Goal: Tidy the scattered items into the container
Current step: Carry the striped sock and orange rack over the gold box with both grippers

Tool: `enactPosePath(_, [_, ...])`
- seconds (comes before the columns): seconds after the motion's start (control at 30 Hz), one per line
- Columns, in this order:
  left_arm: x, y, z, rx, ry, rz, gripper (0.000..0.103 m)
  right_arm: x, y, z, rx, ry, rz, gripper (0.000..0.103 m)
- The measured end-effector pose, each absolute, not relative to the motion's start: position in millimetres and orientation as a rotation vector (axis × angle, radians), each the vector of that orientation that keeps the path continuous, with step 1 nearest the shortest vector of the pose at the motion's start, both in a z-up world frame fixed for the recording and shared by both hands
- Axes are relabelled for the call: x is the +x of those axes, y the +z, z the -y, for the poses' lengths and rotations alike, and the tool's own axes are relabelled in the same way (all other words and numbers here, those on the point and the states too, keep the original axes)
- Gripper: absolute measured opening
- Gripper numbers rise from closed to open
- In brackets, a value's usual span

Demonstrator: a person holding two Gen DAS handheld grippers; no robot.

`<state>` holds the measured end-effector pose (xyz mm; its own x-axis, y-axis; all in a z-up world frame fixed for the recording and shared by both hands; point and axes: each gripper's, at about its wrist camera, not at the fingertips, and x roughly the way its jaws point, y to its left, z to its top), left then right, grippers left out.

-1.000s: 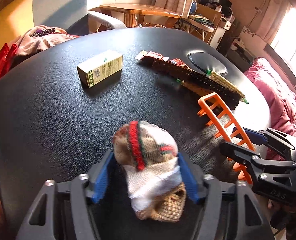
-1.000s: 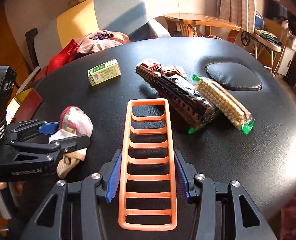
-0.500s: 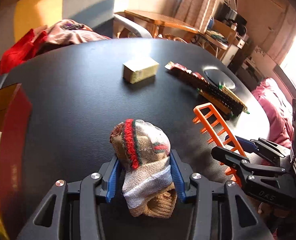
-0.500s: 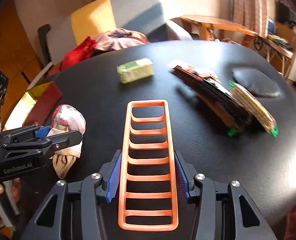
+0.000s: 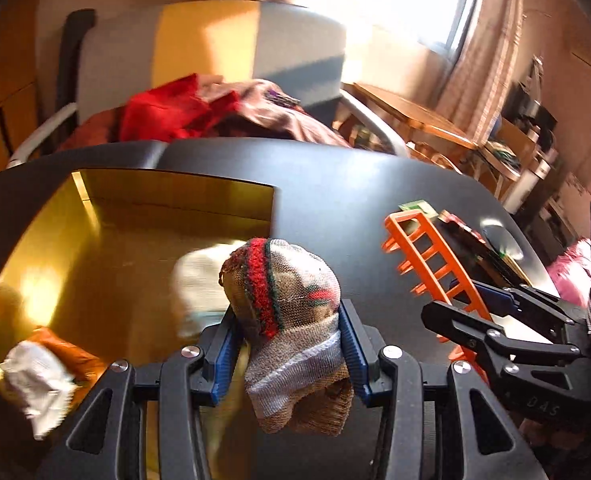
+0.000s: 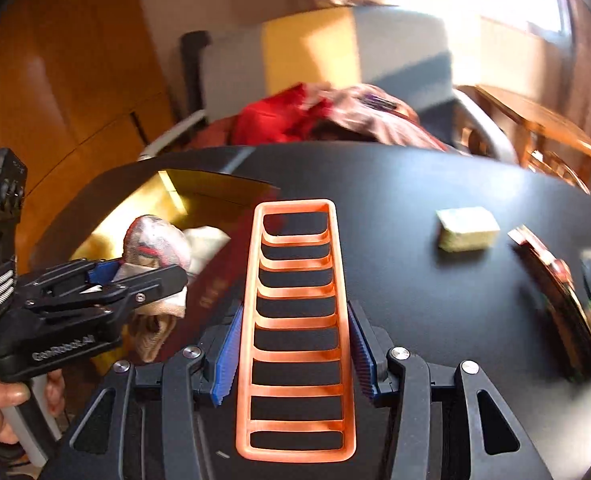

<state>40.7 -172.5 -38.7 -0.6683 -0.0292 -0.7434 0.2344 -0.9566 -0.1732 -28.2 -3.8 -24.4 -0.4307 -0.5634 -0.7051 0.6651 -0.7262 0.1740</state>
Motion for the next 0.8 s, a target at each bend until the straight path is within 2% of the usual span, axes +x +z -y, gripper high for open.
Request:
enactPosePath(0.43, [96, -37, 258, 1.030, -2.537, -0.453, 0.047, -5, -9, 106, 0.925, -2.062, -0.273, 0.050])
enactPosePath(0.8, [113, -32, 274, 0.978, -2.480, -0.437, 0.047, 15, -6, 136, 0.876, -2.040, -0.344, 0.050])
